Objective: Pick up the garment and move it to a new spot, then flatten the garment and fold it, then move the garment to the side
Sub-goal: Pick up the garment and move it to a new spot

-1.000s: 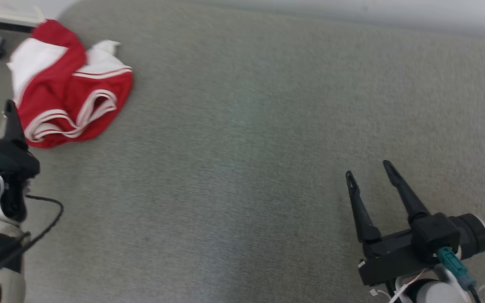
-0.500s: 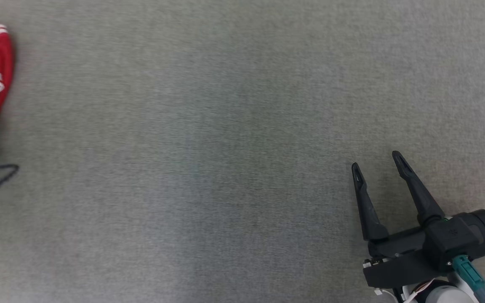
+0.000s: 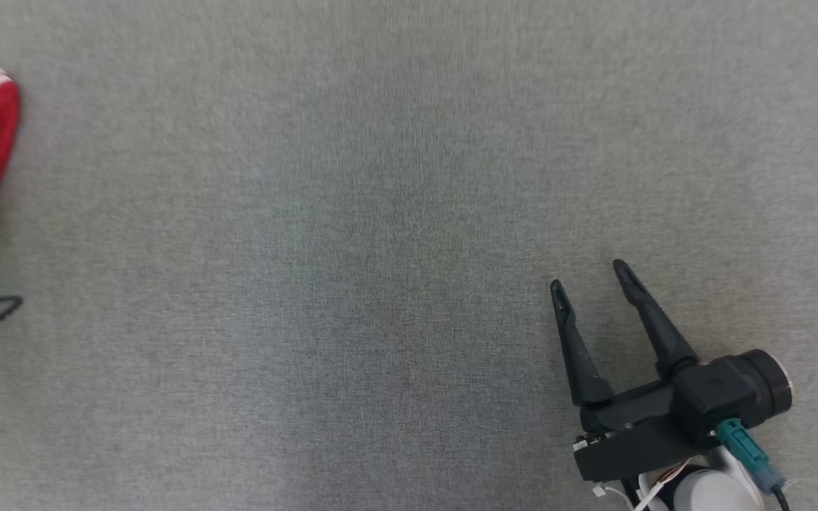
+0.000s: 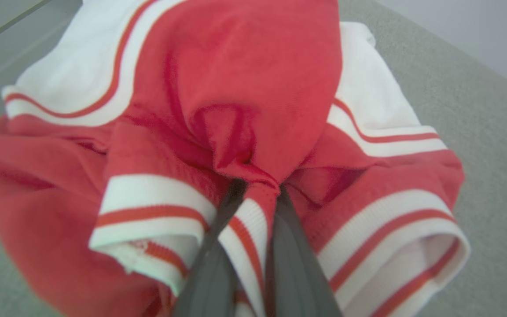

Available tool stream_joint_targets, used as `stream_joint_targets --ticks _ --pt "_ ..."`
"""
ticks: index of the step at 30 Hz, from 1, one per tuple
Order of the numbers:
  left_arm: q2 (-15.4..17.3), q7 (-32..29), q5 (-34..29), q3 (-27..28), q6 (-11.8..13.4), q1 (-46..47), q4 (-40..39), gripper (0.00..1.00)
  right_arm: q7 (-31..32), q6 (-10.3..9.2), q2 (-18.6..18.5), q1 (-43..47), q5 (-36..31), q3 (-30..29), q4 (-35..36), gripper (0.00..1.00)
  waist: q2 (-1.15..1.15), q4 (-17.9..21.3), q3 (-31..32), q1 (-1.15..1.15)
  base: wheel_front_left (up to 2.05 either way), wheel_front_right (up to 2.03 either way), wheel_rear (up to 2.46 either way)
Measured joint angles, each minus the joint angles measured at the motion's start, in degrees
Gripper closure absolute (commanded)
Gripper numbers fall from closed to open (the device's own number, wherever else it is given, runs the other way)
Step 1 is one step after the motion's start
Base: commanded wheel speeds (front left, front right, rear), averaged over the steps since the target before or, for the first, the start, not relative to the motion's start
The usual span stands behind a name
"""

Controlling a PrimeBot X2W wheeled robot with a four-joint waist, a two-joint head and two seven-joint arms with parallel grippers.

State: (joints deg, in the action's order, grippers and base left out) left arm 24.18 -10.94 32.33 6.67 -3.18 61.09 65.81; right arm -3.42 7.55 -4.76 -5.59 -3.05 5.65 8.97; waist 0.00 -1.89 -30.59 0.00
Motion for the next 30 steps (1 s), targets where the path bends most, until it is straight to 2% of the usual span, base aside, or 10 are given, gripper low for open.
stream_joint_targets --ticks 7,11,15,20,21,23,30 --pt "0.7 -1.2 -0.6 -1.5 -1.5 -2.4 -5.0 1.0 -2.8 0.0 1.0 -0.8 1.9 0.1 -5.3 0.0 0.0 -0.4 6.5 0.01 0.0 0.0 0.0" --pt "1.9 -3.1 -1.4 -3.5 -2.4 -3.4 -11.1 1.0 -4.5 0.0 1.5 -0.8 2.7 -0.7 -8.0 0.0 0.0 -0.5 10.8 0.0 0.0 0.0 0.0" --pt "1.7 -5.4 -1.7 -5.7 -3.1 -4.4 -19.4 1.0 -5.8 0.0 1.8 -0.2 3.2 -1.9 -10.0 0.0 0.0 -0.4 15.3 0.0 0.0 0.0 0.0" --pt "-0.7 -10.1 -1.0 -9.3 -3.7 -7.4 -32.7 1.0 -6.7 0.0 1.7 0.8 4.4 -3.4 -11.4 0.0 0.0 0.2 20.8 -0.01 0.0 0.0 0.0" --pt "-0.8 -12.2 -2.3 -12.0 -3.8 -9.2 -38.5 1.0 -6.7 0.0 1.8 1.3 4.6 -3.7 -11.5 0.0 -0.01 0.8 22.8 -0.01 0.0 0.0 0.0" --pt "-1.6 -14.4 -2.8 -14.0 -3.8 -11.4 -44.0 1.0 -6.7 0.0 1.8 1.7 5.0 -4.0 -11.5 0.0 -0.01 1.6 24.5 -0.02 0.0 0.0 0.0" --pt "-6.1 -18.7 -2.9 -19.4 -2.2 -18.8 -59.6 1.0 -6.3 0.0 1.8 2.9 5.5 -3.2 -11.3 0.0 -0.01 7.0 27.8 -0.01 0.0 0.0 0.0"
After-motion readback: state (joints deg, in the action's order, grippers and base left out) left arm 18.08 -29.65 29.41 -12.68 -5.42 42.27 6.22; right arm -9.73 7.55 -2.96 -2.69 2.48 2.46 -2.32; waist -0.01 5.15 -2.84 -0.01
